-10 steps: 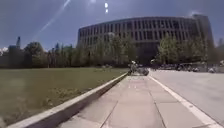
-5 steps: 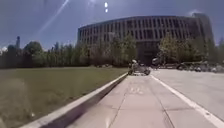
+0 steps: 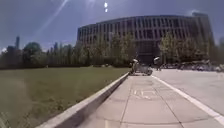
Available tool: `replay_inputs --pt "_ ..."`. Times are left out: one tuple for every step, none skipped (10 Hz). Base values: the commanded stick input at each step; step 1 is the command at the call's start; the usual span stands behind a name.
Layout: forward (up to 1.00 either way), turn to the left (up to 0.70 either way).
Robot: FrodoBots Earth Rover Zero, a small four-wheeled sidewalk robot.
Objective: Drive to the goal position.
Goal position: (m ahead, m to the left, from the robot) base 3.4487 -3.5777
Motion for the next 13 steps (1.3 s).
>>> replay_inputs --pt "0.7 0.0" --pt "0.7 0.0" --pt "0.7 0.0" --pt "0.7 0.0" --pt "0.7 0.0" --pt "0.7 0.0" --pt "0.7 0.0" --pt "0.7 -0.12" --pt "0.7 -0.17" --pt "0.7 -0.18" --pt "0.7 -0.19" --pt "0.7 -0.19" --pt "0.7 -0.19"
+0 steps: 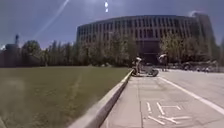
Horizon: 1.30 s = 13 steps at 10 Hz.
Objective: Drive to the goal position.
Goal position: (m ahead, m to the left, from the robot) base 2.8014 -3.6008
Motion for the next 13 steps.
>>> replay_inputs --pt "0.7 -0.19" --pt "0.7 -0.19" --pt "0.7 -0.19" --pt "0.7 -0.19" --pt "0.7 -0.19" --pt "0.7 -0.19" --pt "0.7 -0.19" --pt "0.7 -0.19" --pt "0.7 -0.19" --pt "0.7 -0.19" --pt "0.7 -0.19" --pt "0.7 -0.19" --pt "0.7 -0.19"
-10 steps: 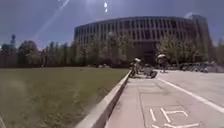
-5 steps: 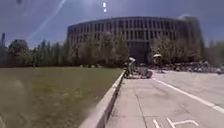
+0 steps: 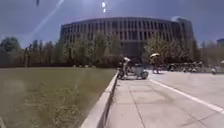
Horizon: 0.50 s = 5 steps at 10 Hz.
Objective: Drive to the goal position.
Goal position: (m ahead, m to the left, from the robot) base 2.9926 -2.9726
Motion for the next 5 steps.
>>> replay_inputs --pt "0.62 -0.26" --pt "0.59 -0.25" --pt "0.61 -0.16" --pt "0.61 -0.16" --pt "0.61 -0.16"
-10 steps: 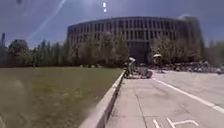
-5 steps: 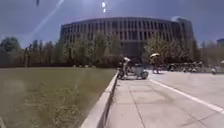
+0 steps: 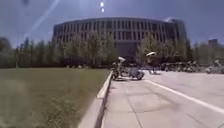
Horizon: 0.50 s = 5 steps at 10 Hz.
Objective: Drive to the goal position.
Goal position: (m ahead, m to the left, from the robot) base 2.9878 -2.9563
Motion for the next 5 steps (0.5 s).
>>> replay_inputs --pt "0.61 -0.16" --pt "0.61 -0.16" --pt "0.61 -0.16" --pt "0.61 -0.16" --pt "0.61 -0.16"
